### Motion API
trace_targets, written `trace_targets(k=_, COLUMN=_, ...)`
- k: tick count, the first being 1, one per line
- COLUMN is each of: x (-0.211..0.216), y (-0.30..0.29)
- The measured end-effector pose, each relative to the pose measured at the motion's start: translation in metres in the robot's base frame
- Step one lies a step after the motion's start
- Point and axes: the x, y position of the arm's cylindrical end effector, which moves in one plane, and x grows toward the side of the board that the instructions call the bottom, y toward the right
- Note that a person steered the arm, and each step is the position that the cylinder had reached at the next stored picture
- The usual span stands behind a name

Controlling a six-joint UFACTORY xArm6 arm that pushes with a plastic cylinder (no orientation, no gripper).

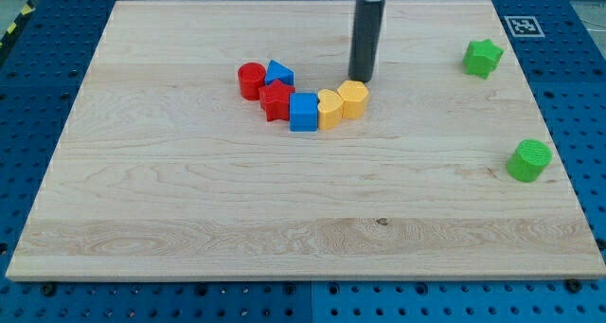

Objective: Push the green star to the top of the yellow hexagon

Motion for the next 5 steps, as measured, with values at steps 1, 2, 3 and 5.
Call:
trace_targets(k=1, x=-0.009, y=0.047)
trace_targets(k=2, x=-0.018, y=0.065)
trace_targets(k=3, x=-0.052, y=0.067)
trace_targets(k=5, x=-0.080, y=0.182)
